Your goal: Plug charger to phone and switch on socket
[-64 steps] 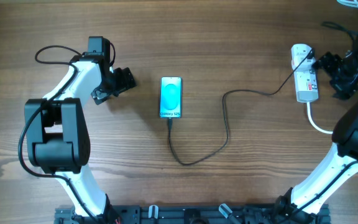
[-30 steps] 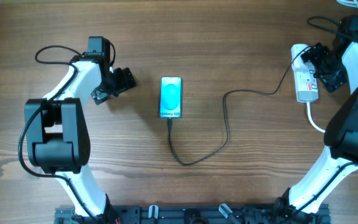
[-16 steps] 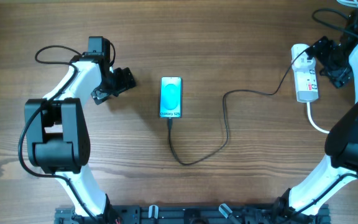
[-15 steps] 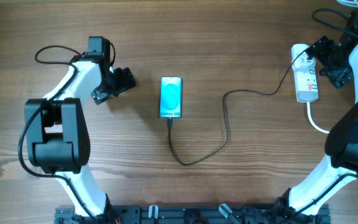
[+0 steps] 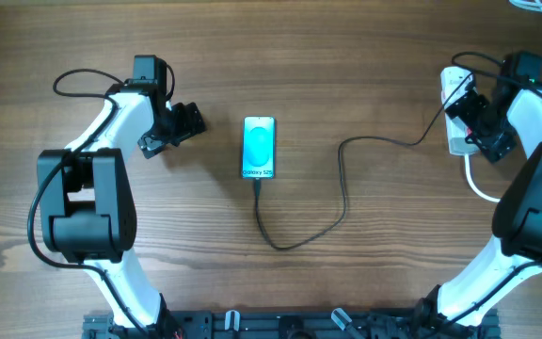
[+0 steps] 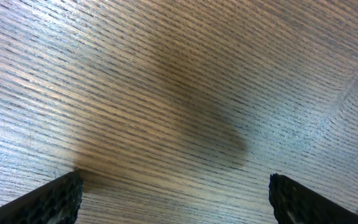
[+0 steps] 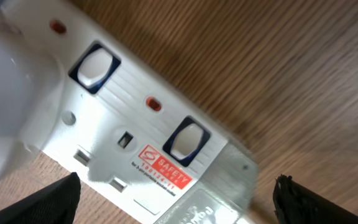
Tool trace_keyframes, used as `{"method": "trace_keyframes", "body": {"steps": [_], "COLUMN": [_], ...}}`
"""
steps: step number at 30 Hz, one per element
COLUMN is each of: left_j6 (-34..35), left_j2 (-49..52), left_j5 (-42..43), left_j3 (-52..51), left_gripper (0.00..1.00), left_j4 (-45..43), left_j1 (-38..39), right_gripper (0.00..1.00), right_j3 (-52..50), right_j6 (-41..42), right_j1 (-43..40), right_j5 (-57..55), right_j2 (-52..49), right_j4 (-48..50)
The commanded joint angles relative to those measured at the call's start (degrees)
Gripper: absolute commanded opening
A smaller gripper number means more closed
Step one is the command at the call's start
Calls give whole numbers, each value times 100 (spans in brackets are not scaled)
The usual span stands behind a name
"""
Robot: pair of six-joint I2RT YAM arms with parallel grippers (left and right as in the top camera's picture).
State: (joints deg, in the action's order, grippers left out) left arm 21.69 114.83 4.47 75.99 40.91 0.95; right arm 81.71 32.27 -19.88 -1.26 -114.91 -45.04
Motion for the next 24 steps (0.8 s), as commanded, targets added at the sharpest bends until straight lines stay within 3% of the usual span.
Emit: {"method": "trace_keyframes", "body": {"steps": [1,3,9,18,24], "left_j6": [-28,-28,-28,-28,-28], "left_j2": [70,70,70,70,70], "left_j5": [-7,-7,-7,-7,-7], "left_j3": [-35,-35,-35,-35,-35], "left_gripper": [100,100,100,100,100], "left_j4": [0,0,2,2,2], "left_j1": [-48,-48,-48,-48,-48], "right_gripper": [100,100,100,100,100], "right_j3": [461,533,420,-289,-1005], "right_j6": [-190,-863,-638,-184,-186], "right_j1": [-343,-544,-789,-774,-765], "right_j5": [313,1394,-70,151,708], "right_j2": [52,52,2,0,0], "right_j4": [-201,-74,105,831,1971]}}
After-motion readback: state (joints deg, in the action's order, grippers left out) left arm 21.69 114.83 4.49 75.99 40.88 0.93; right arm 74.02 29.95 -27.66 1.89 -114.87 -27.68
